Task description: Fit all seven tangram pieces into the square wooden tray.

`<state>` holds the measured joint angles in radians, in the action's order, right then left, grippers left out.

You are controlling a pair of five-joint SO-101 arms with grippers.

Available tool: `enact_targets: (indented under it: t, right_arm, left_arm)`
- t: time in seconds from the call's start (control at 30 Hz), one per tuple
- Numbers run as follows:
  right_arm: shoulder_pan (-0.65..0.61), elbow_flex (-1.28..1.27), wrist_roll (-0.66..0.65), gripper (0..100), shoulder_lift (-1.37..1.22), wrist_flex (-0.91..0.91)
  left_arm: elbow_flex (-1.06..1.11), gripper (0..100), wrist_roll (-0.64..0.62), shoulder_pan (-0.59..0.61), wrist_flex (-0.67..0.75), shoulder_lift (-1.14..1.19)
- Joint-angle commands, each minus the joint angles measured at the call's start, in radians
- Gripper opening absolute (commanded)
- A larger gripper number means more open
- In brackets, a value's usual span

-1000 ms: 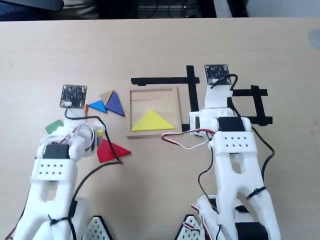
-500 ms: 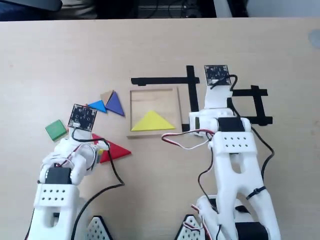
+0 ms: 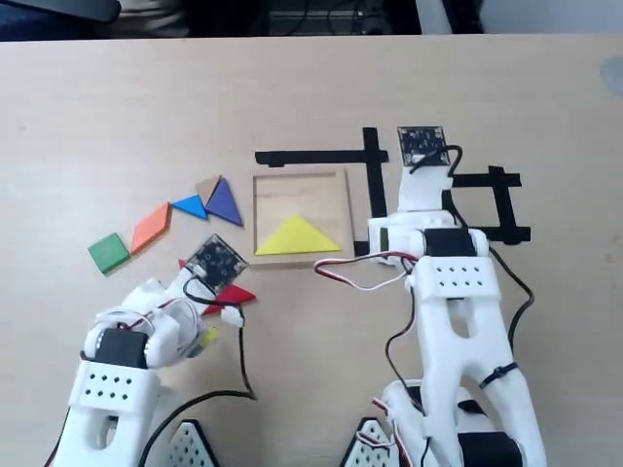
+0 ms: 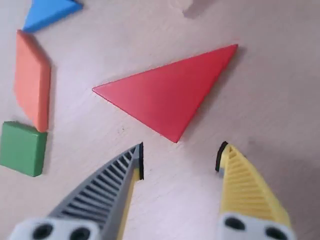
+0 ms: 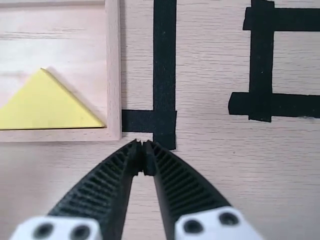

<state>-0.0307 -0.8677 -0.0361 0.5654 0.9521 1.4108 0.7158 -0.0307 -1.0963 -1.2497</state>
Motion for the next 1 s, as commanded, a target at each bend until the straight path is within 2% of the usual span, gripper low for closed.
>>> enact_targets:
  t: [0.0,0.1,0.23,0.37,0.47,0.57,0.7,0.8,0.97]
  right_arm:
    - [0.011,0.007,-0.018,1.4,-0.002,-0.017]
    - [0.011,0.007,-0.018,1.4,-0.002,-0.017]
    - [0.011,0.007,-0.018,1.4,-0.002,-0.017]
    - [0.012,0.007,-0.018,1.4,-0.002,-0.017]
    - [0.021,0.005,-0.012,1.2,-0.002,-0.031]
    - [0.095,0.012,0.02,1.2,0.004,-0.038]
    - [0.204,0.047,0.087,1.5,0.005,-0.037]
    - [0.195,0.056,0.072,2.6,0.004,-0.025]
    - [0.147,0.059,-0.028,16.6,0.004,0.011]
  left_arm:
    - [-0.124,26,0.083,0.024,-0.049,0.008]
    - [-0.182,26,0.152,0.051,-0.051,0.097]
    - [-0.312,25,0.261,0.071,-0.063,0.35]
    - [-0.567,25,0.245,0.085,-0.143,0.697]
    - [-0.7,21,0.221,0.093,-0.166,0.848]
    - [-0.705,21,0.149,0.087,-0.083,0.872]
    - [-0.63,26,0.143,0.09,0.057,0.872]
    - [-0.599,26,0.144,0.091,0.107,0.872]
    - [-0.601,26,0.143,0.09,0.104,0.873]
